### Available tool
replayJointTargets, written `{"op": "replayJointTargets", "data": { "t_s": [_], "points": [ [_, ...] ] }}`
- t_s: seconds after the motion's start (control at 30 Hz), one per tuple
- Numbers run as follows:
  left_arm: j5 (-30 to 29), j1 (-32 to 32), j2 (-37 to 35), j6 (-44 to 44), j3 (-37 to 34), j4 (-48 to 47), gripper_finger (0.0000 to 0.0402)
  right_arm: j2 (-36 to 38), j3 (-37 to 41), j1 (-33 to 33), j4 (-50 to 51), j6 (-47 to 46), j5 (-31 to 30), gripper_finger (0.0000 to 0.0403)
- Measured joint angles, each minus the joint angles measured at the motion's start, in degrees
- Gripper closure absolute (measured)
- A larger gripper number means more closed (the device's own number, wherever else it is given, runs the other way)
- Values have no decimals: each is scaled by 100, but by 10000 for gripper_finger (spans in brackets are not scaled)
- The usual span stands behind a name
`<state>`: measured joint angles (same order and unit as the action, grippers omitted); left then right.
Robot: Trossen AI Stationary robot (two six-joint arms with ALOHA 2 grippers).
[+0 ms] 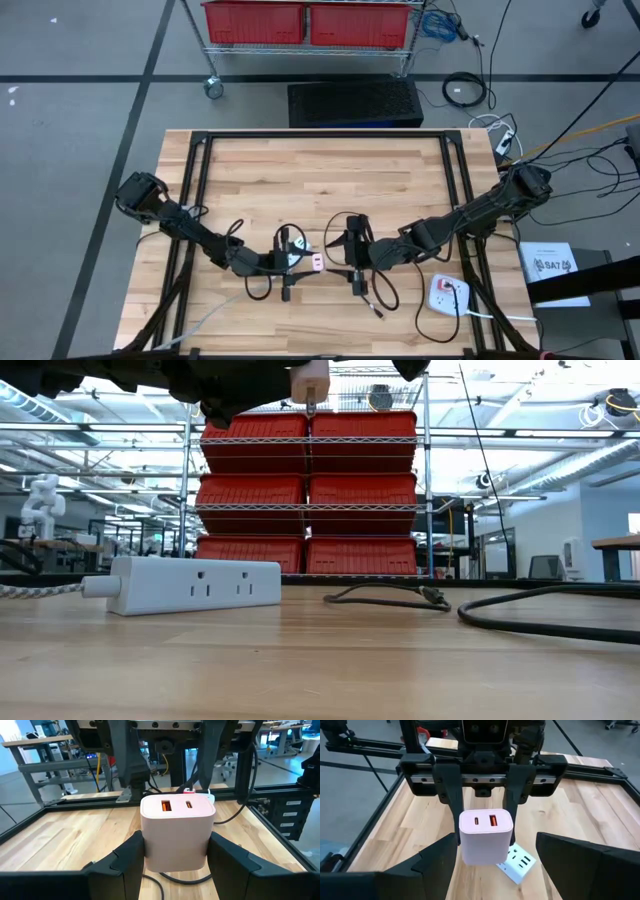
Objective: Insert USB
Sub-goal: Insert the pink charger adapter into the left white outlet extension
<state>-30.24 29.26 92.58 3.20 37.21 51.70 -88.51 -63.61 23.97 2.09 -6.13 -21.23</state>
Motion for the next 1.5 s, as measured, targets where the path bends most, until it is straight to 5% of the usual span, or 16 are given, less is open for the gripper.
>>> {"op": "replayJointTargets", "data": {
  "t_s": [0.6, 0.93, 1.27, 1.5],
  "points": [
    [-34, 0, 0, 26, 0, -57, 216, 0, 0, -16, 132, 67, 10, 140],
    [-350, -2, 0, 24, 0, -342, 216, 0, 0, -321, 1055, -514, 11, 140],
    [-465, -4, 0, 20, 0, -548, 216, -15, 0, -409, 203, -107, 56, 140],
    [-476, -29, 0, -132, 0, -904, 216, -252, 0, -452, -151, 140, 639, 140]
  ]
}}
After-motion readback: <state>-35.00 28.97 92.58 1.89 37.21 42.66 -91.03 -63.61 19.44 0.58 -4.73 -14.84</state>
